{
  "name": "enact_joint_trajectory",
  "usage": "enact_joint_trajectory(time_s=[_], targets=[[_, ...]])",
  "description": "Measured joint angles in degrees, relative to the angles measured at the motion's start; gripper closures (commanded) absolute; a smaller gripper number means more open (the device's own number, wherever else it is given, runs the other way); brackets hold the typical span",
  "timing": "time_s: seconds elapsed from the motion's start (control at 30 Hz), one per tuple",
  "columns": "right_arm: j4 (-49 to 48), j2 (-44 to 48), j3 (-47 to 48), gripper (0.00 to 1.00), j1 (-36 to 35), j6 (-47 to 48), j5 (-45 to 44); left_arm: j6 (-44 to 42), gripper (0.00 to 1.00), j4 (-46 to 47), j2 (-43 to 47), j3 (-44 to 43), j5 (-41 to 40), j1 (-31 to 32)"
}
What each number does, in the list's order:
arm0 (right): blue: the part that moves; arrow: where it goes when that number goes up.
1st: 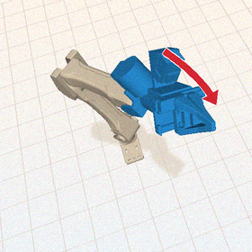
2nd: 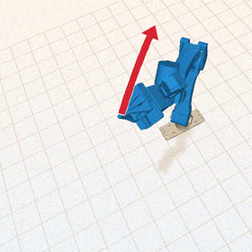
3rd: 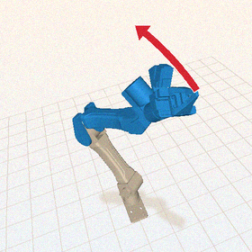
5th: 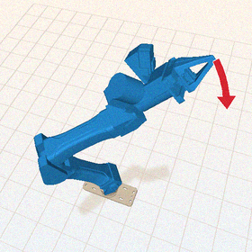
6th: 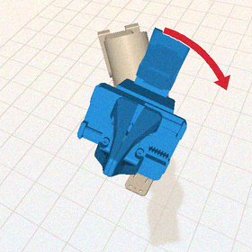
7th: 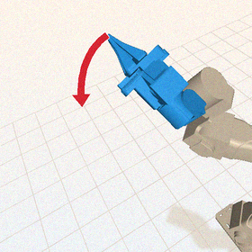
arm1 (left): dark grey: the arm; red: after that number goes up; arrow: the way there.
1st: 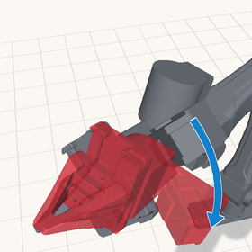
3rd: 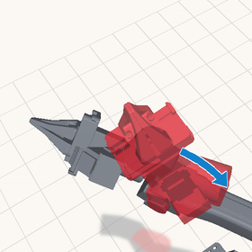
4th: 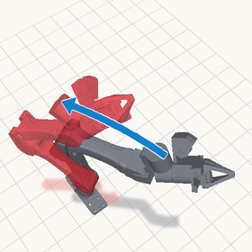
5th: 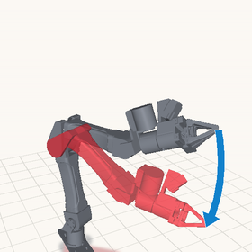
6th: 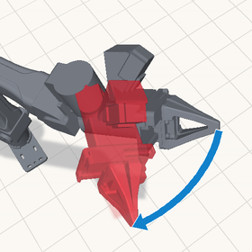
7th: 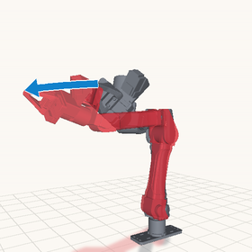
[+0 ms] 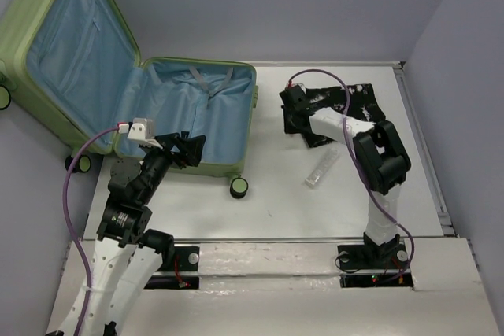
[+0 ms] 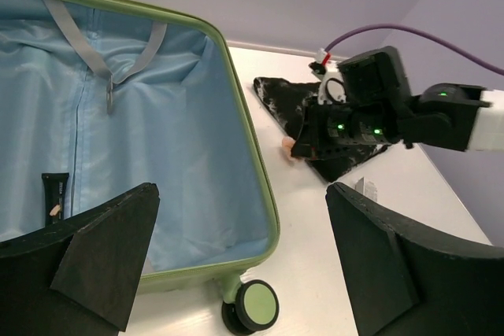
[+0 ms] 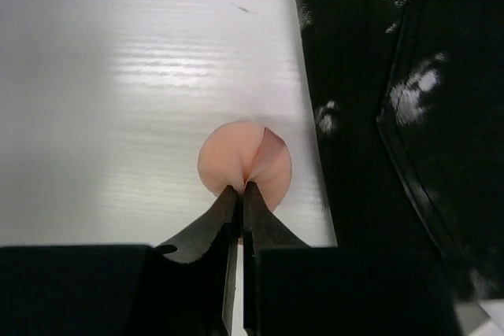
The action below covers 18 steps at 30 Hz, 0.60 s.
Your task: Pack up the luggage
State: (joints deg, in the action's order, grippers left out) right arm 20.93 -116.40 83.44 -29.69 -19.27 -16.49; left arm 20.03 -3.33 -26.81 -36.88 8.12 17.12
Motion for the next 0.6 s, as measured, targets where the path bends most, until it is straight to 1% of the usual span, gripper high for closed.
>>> enact_joint_trajectory(time_s=[0.07, 0.13, 0.23, 0.27, 0.33, 0.37, 0.4, 0.47, 0.5, 0.53, 0.6], targets=[[0.2, 3.8, -2.3, 0.93, -0.7, 0.0, 0.0, 0.0, 0.01, 0.0, 0.0, 0.0, 0.0, 0.0], [0.6, 10.5, -3.8, 0.93, -2.9, -0.1, 0.1, 0.0, 0.01, 0.0, 0.0, 0.0, 0.0, 0.0], [-0.2, 17.0, -3.1, 0.92, -7.0, -0.2, 1.6, 0.0, 0.01, 0.0, 0.0, 0.0, -0.1, 0.0], [-0.6, 19.1, -1.4, 0.81, -9.5, -0.4, 2.5, 0.0, 0.01, 0.0, 0.0, 0.0, -0.1, 0.0], [-1.7, 19.1, 3.2, 0.51, -12.8, -0.8, 4.3, 0.0, 0.01, 0.0, 0.0, 0.0, -0.3, 0.0], [-1.9, 18.2, 5.5, 0.41, -14.2, -0.9, 5.2, 0.0, 0.01, 0.0, 0.0, 0.0, -0.6, -0.1], [-2.3, 16.4, 8.7, 0.24, -15.5, -0.9, 6.7, 0.0, 0.01, 0.0, 0.0, 0.0, -0.8, -0.2], [-3.1, 12.5, 14.8, 0.15, -17.4, -2.0, 8.4, 0.0, 0.01, -0.2, 0.1, 0.0, -1.4, -0.3], [-3.4, 10.1, 17.5, 0.14, -18.1, -2.2, 8.9, 0.0, 0.01, -0.3, 0.2, 0.0, -1.6, -0.3], [-3.7, 8.9, 18.2, 0.14, -18.3, -2.3, 9.1, 0.0, 0.01, -0.4, 0.2, 0.0, -1.8, -0.3], [-2.7, 8.0, 17.2, 0.14, -18.0, -2.6, 8.8, 0.0, 0.01, -0.6, 0.4, 0.0, -2.2, -0.3]])
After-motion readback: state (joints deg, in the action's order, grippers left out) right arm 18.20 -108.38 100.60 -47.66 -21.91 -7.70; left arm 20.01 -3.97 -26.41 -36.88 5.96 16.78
